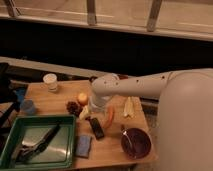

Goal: Place eraser in tray

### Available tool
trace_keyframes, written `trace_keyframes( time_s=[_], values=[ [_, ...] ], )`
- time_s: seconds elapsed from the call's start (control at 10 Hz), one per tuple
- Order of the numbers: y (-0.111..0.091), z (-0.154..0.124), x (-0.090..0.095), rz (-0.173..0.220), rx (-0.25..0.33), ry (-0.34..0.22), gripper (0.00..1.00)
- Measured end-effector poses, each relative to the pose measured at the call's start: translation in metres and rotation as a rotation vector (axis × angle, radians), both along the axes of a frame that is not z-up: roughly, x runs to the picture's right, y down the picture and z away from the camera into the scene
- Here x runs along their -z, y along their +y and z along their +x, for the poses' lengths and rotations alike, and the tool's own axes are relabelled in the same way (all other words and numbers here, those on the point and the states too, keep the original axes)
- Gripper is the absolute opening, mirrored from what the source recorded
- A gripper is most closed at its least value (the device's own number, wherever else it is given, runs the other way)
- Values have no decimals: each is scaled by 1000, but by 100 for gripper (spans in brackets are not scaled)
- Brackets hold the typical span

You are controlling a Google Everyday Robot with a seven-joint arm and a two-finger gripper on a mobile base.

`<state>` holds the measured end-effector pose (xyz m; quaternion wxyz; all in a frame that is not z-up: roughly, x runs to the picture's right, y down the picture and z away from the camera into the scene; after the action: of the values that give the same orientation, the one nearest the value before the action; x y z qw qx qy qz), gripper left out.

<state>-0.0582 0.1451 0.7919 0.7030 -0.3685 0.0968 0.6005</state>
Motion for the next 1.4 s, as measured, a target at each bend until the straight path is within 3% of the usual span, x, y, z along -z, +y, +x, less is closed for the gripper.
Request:
trace_keyframes(
  time_s=[0.5, 1.0, 1.2, 1.4],
  values=[
    [27, 7, -30, -79, -39, -1, 80],
    [48, 6, -40, -144, -32, -10, 78],
    [55, -5, -44, -170, -18, -31, 60],
    [53, 1, -44, -163, -14, -25, 41]
  ],
)
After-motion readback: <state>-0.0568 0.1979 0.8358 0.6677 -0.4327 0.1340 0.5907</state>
